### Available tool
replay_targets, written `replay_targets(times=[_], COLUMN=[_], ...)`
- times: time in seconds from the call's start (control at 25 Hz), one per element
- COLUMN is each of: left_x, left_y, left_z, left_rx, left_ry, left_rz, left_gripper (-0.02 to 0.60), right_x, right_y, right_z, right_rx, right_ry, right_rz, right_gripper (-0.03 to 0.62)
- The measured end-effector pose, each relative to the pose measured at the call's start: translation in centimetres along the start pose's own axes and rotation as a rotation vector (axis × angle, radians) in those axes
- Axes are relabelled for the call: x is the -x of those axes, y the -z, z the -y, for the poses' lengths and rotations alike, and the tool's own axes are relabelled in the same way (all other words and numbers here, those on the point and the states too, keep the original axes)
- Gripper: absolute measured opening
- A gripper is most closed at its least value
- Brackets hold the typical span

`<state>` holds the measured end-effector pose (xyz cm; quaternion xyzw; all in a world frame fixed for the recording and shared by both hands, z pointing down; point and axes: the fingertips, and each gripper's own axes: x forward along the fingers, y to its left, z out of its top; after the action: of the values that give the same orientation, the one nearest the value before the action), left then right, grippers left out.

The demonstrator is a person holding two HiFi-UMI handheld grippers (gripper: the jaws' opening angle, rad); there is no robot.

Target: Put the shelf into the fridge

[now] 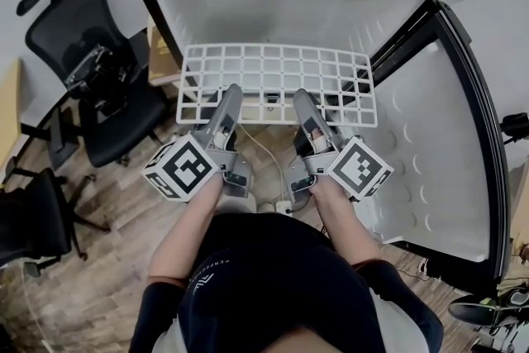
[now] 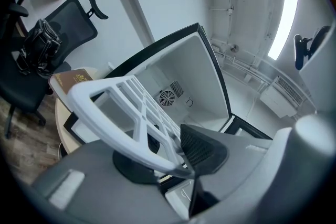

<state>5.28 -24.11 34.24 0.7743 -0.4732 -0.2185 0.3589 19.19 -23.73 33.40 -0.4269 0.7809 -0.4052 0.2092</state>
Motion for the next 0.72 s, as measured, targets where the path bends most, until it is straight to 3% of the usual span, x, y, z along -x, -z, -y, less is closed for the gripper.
replay_targets(times=[0.72], left_x=[-1.0], left_y=[-0.7], left_z=[-0.2], left_rx=[0.016], left_ry=[0.008], left_rz=[-0.016], left_gripper=[0.137], right_x=[-0.7], right_y=[-0.5], right_z=[-0.3], right_rx=[-0.004], right_ry=[0.015], right_rz=[0.016], right_gripper=[0.100])
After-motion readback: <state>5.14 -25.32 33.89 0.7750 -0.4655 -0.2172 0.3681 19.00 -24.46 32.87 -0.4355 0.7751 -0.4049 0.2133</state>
